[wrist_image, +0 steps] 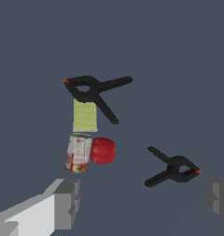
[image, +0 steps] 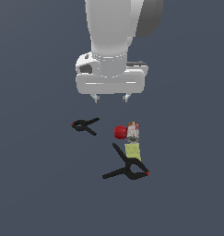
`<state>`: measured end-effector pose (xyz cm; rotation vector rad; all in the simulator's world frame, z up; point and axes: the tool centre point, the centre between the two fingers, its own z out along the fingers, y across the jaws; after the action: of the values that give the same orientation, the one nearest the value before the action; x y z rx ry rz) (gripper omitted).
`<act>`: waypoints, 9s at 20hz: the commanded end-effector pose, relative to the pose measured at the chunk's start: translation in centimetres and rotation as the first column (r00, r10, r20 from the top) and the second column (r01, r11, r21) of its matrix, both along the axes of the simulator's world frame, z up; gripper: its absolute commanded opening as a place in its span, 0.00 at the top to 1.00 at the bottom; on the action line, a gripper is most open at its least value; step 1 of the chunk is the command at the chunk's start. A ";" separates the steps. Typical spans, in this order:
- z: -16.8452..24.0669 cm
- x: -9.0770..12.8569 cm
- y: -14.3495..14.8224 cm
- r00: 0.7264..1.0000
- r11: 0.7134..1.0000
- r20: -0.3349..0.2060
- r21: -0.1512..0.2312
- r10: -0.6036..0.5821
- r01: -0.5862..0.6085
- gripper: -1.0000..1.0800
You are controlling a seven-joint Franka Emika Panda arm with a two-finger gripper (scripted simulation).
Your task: Pick up a designated object from a clutter of objects.
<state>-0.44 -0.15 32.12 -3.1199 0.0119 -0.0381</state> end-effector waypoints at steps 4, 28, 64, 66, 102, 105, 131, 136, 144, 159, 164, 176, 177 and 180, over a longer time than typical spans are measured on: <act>0.2 0.1 0.0 1.000 1.000 0.004 -0.003 0.004 -0.004 0.04; -1.6 0.7 -1.9 0.989 0.988 0.015 -0.040 0.150 -0.150 0.04; -16.7 -4.0 -12.4 0.597 0.595 -0.053 -0.049 0.801 -0.802 0.04; -17.5 -4.5 -12.8 0.560 0.559 -0.054 -0.046 0.827 -0.828 0.04; -25.4 -10.3 -16.0 0.099 0.099 -0.025 -0.021 0.995 -0.995 0.04; -26.0 -10.3 -16.0 0.099 0.098 -0.025 -0.021 0.995 -0.995 0.04; -30.2 -10.3 -16.0 0.095 0.095 -0.025 -0.021 0.995 -0.995 1.00; -30.0 -10.3 -16.1 0.095 0.095 -0.025 -0.021 0.995 -0.995 1.00; -27.4 -10.3 -16.6 0.094 0.094 -0.025 -0.021 0.995 -0.995 1.00; -15.3 -10.3 -19.3 0.092 0.091 -0.021 -0.022 0.996 -0.996 1.00; -10.6 -10.2 -20.4 0.092 0.091 -0.019 -0.023 0.996 -0.996 1.00; -0.5 -10.0 -23.0 0.094 0.093 -0.022 -0.022 0.995 -0.995 1.00; 0.1 -9.9 -23.1 0.094 0.093 -0.022 -0.022 0.995 -0.995 1.00; 1.6 -9.9 -23.6 0.094 0.094 -0.023 -0.022 0.995 -0.995 1.00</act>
<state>-10.34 -23.48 32.82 -2.3306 -2.1047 -0.0025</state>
